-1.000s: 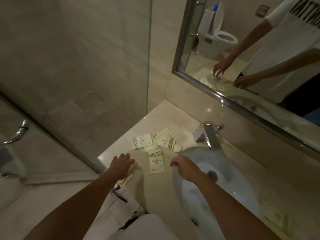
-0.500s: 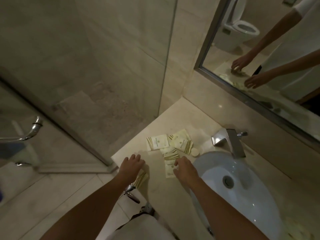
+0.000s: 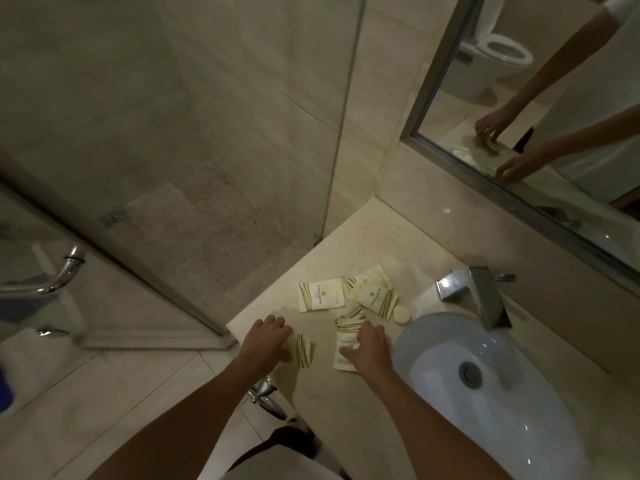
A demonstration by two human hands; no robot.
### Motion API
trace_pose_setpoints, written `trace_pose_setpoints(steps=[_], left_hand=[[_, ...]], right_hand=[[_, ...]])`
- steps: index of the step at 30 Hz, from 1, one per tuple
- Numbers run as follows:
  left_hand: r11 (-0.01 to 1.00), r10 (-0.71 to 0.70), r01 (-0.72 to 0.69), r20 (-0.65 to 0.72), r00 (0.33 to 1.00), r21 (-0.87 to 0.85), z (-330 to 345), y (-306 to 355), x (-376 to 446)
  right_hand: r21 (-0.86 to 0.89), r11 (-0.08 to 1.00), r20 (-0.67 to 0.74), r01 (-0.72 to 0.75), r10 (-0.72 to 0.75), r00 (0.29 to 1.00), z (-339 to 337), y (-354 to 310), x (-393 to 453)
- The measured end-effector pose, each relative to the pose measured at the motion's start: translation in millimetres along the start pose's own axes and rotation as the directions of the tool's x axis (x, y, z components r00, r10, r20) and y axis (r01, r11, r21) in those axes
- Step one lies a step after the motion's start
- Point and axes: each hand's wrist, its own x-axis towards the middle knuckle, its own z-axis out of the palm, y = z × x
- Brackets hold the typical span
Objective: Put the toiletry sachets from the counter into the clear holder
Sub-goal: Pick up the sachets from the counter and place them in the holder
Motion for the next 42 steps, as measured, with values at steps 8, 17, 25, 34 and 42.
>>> trace_pose_setpoints(steps=[8,17,25,34,42], left_hand=[[0.905,0.073,-0.015,0.121,0.99,-0.425,-17,15,9],[0.824,0.245,-0.172,0.066,0.967,-0.539,-37,88,40],[0.813,0.418,-0.308,0.128,0.899,-0.494,-36,186,49],[0.755,0.55,-0.441,0.103,0.829,-0.484,-34,285,49],[0.734,0.611,-0.513,0.102,0.785,-0.444,-28,361,42]], right_hand=[[0.213,0.968,0.187,0.131,-0.171,0.967,-31,18,-16],[0.334,0.942,-0.02,0.037,-0.032,0.999,-90,77,-57],[0.459,0.888,-0.201,0.016,0.087,0.976,-124,152,-100],[0.55,0.835,-0.352,0.006,0.225,0.909,-159,227,-149],[0.706,0.701,-0.361,-0.1,0.478,0.801,-179,307,-183]])
